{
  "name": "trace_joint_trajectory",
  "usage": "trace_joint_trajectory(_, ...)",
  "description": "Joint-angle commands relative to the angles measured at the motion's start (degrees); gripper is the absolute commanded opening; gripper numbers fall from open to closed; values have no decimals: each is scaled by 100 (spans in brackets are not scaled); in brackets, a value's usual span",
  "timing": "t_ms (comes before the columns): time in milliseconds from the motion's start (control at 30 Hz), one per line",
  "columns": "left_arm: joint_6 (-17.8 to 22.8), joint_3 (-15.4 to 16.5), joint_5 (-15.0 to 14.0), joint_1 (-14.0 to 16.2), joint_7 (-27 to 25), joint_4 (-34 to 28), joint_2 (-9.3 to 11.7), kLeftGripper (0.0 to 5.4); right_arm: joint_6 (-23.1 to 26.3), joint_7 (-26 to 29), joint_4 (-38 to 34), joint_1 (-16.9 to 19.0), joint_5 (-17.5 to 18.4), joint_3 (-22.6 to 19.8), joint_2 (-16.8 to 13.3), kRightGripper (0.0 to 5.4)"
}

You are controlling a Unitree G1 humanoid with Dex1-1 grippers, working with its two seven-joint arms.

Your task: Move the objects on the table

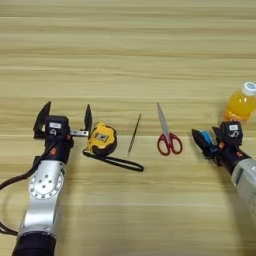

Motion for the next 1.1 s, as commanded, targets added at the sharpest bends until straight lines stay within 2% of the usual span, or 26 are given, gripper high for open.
trace_joint_trajectory(33, 70, 208, 45, -139, 201, 277, 120, 540, -271, 58, -247, 94, -114, 154, 54, 405)
trace_joint_trajectory(267, 51, 413, 3, -251, 232, 553, 318, 540, -499, 72, -344, 198, -274, 480, 168, 488)
trace_joint_trajectory(433, 27, 424, 44, -266, 234, 612, 326, 540, -570, 47, -299, 183, -422, 744, 262, 534)
trace_joint_trajectory(633, 57, 381, 92, -254, 230, 636, 297, 540, -747, -4, -38, 114, -646, 969, 358, 534)
trace_joint_trajectory(767, 51, 368, 89, -257, 232, 679, 292, 540, -1198, -48, 238, 88, -932, 1095, 348, 534)
trace_joint_trajectory(1100, 47, 344, 76, -246, 241, 674, 288, 540, -1516, 41, 831, -12, -1052, 1128, 433, 534)
